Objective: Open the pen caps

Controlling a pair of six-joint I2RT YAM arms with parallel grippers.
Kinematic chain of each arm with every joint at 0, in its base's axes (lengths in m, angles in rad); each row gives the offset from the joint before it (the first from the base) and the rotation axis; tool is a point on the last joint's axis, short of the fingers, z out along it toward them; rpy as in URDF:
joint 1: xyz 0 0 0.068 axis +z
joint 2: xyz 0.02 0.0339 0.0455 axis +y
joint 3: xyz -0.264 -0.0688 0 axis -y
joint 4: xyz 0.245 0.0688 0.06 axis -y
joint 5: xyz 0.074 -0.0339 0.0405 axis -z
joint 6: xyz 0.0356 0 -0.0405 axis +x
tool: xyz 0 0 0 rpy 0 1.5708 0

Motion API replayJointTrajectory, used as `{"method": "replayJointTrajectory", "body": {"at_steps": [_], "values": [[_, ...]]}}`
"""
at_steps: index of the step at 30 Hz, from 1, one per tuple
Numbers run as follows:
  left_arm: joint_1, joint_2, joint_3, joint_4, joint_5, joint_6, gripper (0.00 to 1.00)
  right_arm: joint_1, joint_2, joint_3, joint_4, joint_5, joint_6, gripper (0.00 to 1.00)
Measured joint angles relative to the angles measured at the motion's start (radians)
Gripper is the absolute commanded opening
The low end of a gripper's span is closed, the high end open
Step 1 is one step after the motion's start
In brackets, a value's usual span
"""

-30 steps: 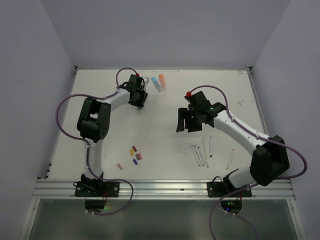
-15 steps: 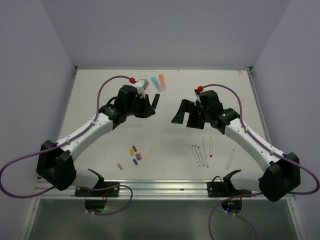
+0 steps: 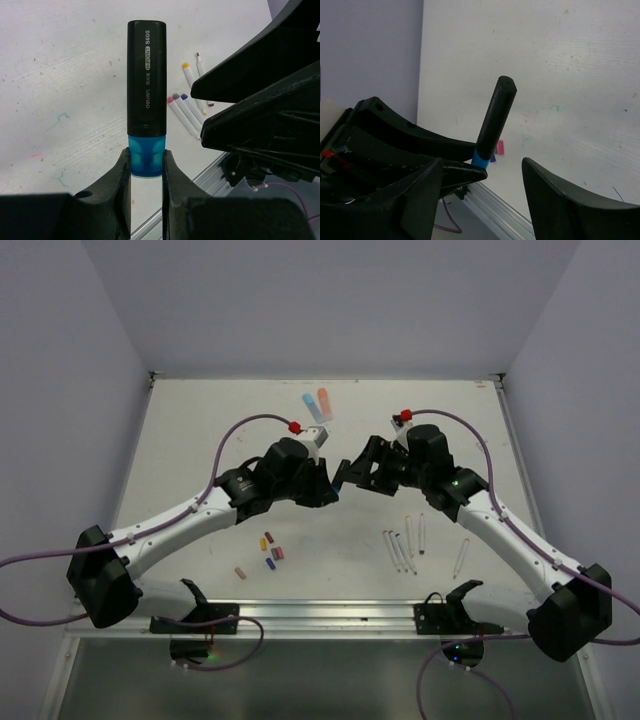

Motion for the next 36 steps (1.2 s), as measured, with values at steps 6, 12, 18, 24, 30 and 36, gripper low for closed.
{"method": "replayJointTrajectory", "body": {"at_steps": [6,12,18,24,30,36], "values": [[-0.038,0.002,0.027,-0.016,-0.026,-0.005,0.00,0.000,0.010,-0.010,0.031,-0.007,0.025,0.56],[-0.053,0.005,0.068,-0.024,-0.035,-0.006,0.00,0.000,0.020,-0.017,0.035,-0.007,0.035,0.54],[-0.063,0.010,0.081,-0.030,-0.038,-0.006,0.00,0.002,0.027,-0.019,0.064,-0.026,0.042,0.19],[-0.068,0.011,0.079,-0.043,-0.042,-0.002,0.45,0.006,0.037,-0.019,0.079,-0.047,0.057,0.00],[-0.073,-0.058,0.019,-0.033,-0.026,0.006,0.66,0.006,0.042,-0.019,0.079,-0.074,0.041,0.00],[-0.009,-0.180,-0.119,0.101,0.137,0.000,0.70,0.006,0.037,-0.057,0.202,-0.183,0.076,0.00]]}}
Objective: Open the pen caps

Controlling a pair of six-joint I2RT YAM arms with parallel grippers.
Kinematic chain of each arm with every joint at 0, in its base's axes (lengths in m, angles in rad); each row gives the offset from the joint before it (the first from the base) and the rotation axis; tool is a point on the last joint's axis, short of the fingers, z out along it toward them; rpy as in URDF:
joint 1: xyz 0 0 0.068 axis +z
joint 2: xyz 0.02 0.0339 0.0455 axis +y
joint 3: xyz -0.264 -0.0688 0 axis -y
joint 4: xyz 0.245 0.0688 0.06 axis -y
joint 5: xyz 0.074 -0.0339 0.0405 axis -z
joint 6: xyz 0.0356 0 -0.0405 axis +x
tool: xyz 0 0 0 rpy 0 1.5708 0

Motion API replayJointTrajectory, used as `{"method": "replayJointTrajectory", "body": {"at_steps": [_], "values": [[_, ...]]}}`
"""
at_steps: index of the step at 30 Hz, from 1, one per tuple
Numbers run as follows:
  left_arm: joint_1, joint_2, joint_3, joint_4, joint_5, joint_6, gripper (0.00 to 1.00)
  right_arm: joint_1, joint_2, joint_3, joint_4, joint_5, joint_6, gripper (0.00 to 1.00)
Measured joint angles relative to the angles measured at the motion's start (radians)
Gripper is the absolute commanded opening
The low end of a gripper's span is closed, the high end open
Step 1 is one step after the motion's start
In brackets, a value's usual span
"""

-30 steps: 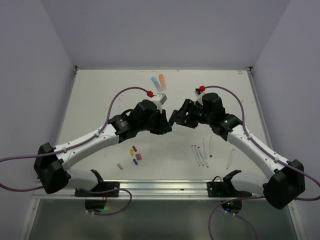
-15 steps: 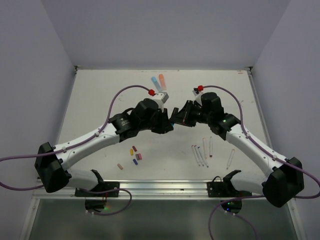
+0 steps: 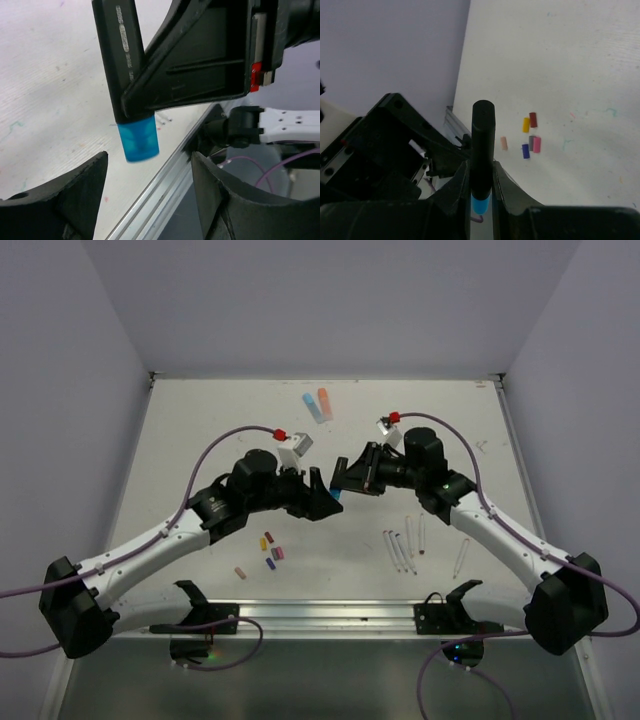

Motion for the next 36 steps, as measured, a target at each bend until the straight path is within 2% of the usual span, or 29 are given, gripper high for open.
{"method": "replayJointTrajectory", "body": {"at_steps": [3,8,11,12,14,17,18,19,23,30,36], "values": [[0.085,-0.050,-0.114,0.142,0.145,-0.029,0.67,0.000,-0.007,-0.050,0.106,-0.068,0.043,0.00],[0.114,-0.042,-0.143,0.269,0.281,-0.058,0.56,0.000,-0.011,-0.095,0.220,-0.150,0.101,0.00],[0.116,-0.040,-0.146,0.310,0.315,-0.078,0.44,-0.003,-0.031,-0.112,0.268,-0.177,0.128,0.00],[0.120,-0.038,-0.148,0.324,0.324,-0.083,0.35,-0.005,-0.039,-0.117,0.283,-0.183,0.135,0.00],[0.122,-0.035,-0.156,0.344,0.336,-0.100,0.26,-0.007,-0.061,-0.127,0.297,-0.192,0.146,0.00],[0.128,-0.035,-0.165,0.371,0.356,-0.131,0.18,-0.010,-0.084,-0.142,0.316,-0.190,0.145,0.00],[0.129,-0.035,-0.170,0.385,0.361,-0.139,0.05,-0.011,-0.087,-0.143,0.321,-0.191,0.145,0.00],[0.130,-0.036,-0.178,0.404,0.367,-0.149,0.00,-0.011,-0.088,-0.145,0.327,-0.192,0.146,0.00],[0.142,-0.036,-0.240,0.526,0.411,-0.217,0.00,-0.011,-0.088,-0.174,0.382,-0.209,0.169,0.00],[0.153,-0.036,-0.377,0.901,0.496,-0.420,0.00,-0.008,-0.101,-0.226,0.584,-0.272,0.243,0.00],[0.153,-0.056,-0.384,1.011,0.512,-0.454,0.00,-0.005,-0.138,-0.230,0.671,-0.265,0.273,0.00]]}}
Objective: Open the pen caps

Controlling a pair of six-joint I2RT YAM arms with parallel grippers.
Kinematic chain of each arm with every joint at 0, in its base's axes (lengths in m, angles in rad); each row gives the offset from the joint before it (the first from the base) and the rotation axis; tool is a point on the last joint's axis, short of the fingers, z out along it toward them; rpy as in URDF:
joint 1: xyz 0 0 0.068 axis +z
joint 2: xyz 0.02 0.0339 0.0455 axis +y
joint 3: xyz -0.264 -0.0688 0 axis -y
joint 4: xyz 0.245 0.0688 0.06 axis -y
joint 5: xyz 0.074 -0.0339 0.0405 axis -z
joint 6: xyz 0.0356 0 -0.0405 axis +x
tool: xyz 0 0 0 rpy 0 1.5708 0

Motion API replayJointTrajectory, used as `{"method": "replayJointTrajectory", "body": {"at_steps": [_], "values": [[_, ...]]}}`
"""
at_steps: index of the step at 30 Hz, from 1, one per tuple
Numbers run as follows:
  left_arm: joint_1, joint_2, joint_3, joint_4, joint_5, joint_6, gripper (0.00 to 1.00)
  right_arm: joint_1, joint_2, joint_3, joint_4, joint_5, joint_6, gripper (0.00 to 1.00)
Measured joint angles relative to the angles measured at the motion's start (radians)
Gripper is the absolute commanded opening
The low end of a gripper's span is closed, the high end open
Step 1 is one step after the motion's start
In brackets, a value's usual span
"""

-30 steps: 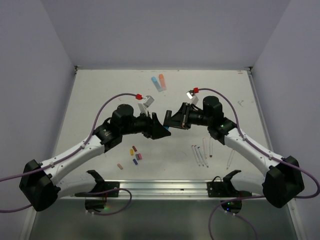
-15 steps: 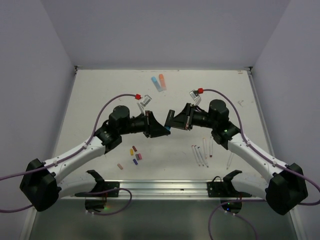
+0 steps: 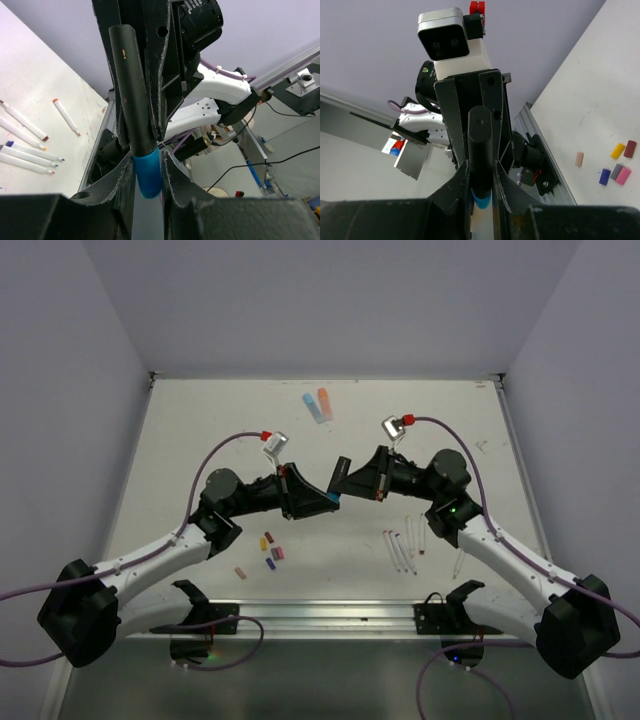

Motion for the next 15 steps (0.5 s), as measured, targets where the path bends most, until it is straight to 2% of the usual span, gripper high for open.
{"method": "replayJointTrajectory", "body": {"at_steps": [8,15], "values": [[-0.004,-0.045,0.000,-0.100,-0.071,0.075,0.00,-0.002,0.004,-0.006,-0.021,0.056,0.028,0.00],[0.012,-0.045,-0.013,-0.126,-0.104,0.090,0.00,-0.007,0.106,-0.049,0.156,0.068,0.158,0.00]]}}
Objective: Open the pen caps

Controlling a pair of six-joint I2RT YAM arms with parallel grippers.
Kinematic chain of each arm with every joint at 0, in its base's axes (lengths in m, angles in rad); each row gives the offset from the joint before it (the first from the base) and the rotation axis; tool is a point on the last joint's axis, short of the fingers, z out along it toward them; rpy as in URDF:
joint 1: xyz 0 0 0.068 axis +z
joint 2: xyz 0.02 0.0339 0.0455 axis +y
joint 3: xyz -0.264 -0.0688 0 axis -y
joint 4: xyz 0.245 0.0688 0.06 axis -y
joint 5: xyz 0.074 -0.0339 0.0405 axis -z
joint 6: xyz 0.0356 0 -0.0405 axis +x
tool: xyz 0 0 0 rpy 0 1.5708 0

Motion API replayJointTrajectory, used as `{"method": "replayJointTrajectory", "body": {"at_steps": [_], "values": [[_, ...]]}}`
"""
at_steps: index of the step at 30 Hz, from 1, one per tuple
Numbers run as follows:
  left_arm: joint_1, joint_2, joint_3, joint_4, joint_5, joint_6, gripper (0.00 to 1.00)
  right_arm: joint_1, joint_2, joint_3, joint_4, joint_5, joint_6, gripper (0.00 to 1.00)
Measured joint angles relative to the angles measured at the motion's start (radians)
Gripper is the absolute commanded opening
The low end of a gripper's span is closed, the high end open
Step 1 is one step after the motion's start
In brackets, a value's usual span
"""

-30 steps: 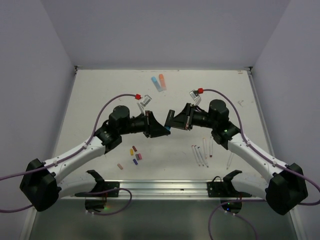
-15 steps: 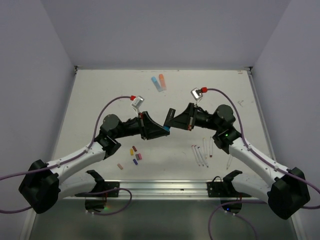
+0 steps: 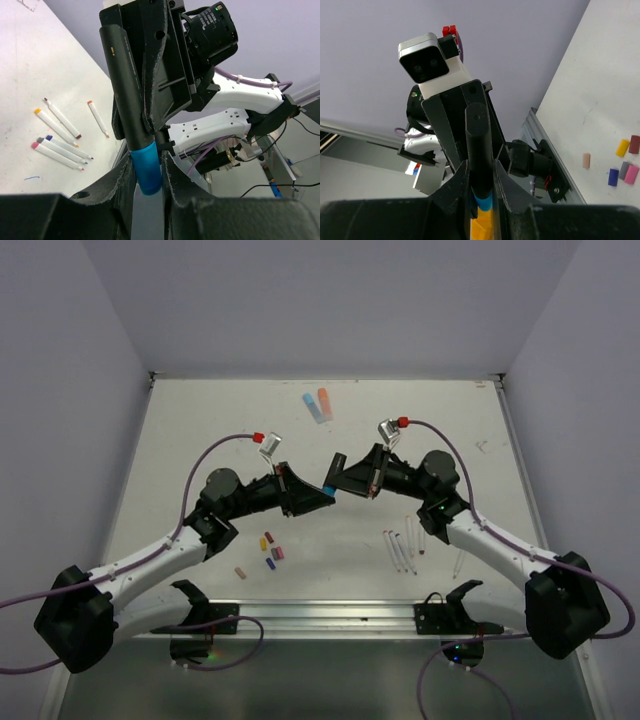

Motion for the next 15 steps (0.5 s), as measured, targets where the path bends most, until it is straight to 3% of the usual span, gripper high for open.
{"method": "replayJointTrajectory", "body": {"at_steps": [4,11,15], "values": [[0.002,0.002,-0.010,0.024,-0.001,-0.008,0.00,-0.006,0.026,0.014,0.027,-0.038,0.000,0.00],[0.015,0.038,-0.085,0.290,0.001,-0.156,0.00,-0.021,0.240,0.039,0.467,-0.164,0.218,0.00],[-0.040,0.056,-0.110,0.409,0.196,-0.215,0.00,-0.070,0.223,0.089,0.441,-0.046,0.230,0.00]]}}
